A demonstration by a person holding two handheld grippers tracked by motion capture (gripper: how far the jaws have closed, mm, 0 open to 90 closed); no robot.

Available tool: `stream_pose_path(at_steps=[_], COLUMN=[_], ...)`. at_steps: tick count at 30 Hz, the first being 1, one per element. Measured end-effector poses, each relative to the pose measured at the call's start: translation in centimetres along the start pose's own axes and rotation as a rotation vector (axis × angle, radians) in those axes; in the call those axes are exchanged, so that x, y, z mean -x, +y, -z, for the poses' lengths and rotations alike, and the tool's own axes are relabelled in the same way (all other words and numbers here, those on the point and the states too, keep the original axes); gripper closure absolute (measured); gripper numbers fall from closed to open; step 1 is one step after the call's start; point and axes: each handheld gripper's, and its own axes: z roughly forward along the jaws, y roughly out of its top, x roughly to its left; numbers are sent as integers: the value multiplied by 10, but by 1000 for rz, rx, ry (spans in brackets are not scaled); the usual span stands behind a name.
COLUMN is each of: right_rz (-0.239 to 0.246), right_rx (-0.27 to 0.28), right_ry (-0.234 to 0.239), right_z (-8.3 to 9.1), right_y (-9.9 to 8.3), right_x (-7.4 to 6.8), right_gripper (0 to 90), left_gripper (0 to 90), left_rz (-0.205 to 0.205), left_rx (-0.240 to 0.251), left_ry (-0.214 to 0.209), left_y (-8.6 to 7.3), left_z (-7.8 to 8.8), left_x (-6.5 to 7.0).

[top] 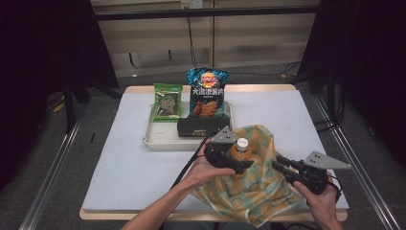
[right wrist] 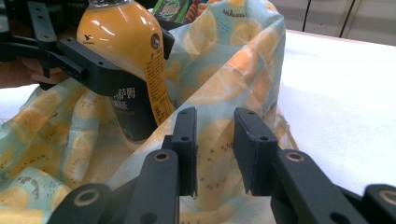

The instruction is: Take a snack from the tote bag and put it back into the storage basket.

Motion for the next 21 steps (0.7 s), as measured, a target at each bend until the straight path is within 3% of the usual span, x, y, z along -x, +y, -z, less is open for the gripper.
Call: stream_pose_path(at_steps=[3, 13, 21], right_rz=[-1, -1, 3], right_rx=[-1, 4, 11], right_ry=[-2, 0, 17], right_z=[0, 4, 4], right_y=[0, -1, -1], right_x=[0, 0, -2], right_gripper=[704, 699, 652], left_gripper=[292, 302, 304], left_rz=[-26, -71, -60], left_rx=[2, -39, -4], left_ry=[-8, -23, -68], left_y=[1, 4, 11], left_z=[2, 5, 18], left_x=[2, 4, 1])
